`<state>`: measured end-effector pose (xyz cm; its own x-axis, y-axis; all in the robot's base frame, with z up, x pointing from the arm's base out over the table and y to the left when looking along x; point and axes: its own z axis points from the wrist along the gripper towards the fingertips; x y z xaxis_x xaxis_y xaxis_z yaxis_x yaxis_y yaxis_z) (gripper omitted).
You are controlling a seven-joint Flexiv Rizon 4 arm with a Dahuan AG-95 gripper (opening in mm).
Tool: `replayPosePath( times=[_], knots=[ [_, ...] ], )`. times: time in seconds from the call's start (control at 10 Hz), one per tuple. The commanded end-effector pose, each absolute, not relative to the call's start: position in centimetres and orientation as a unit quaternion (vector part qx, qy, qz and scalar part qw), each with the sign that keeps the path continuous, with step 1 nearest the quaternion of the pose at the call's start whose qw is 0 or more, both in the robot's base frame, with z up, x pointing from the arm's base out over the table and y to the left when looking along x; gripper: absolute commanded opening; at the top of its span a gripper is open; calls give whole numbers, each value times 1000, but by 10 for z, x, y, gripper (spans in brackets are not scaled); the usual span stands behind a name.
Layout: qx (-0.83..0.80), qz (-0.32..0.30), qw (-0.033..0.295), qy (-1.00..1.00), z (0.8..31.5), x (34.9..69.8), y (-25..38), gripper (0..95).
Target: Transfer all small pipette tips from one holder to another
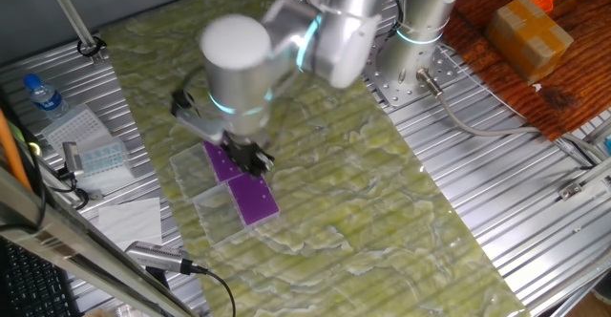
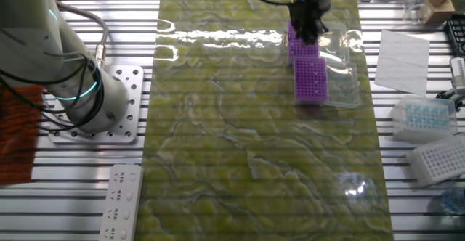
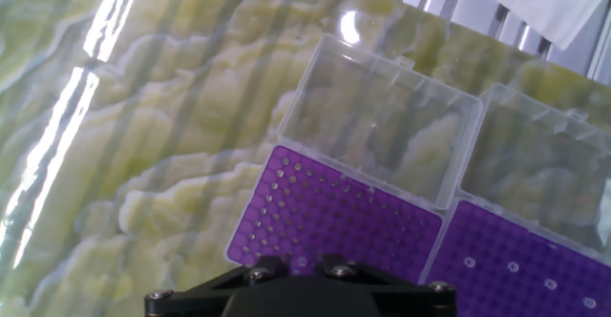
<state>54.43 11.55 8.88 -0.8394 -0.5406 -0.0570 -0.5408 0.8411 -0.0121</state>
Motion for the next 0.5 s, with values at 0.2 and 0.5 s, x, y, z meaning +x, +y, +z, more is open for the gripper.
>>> replayPosePath(
  times=[0.2,0.5],
  knots=[
    [-298,3,26,954,83,565,90,190],
    [-297,3,27,955,73,574,90,190]
  ],
)
